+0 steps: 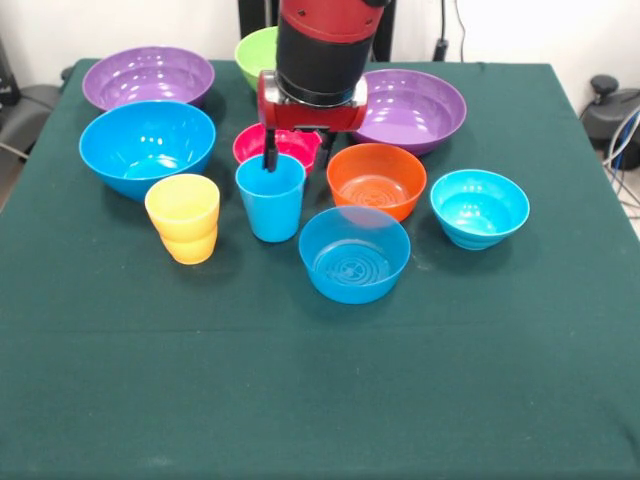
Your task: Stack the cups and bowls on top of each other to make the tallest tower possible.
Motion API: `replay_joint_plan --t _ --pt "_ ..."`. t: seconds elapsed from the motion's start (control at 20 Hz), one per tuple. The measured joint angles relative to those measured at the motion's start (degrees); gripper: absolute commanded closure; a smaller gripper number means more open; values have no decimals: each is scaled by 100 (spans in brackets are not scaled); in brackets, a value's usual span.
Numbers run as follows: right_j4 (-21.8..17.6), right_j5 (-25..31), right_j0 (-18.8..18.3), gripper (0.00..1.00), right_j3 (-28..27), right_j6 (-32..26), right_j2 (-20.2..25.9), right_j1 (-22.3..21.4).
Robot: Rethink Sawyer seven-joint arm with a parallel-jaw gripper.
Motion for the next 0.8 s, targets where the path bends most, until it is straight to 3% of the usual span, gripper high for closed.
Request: replay_joint_plan --t 0.8 --pt "-1 1 30 0 0 0 0 -64"
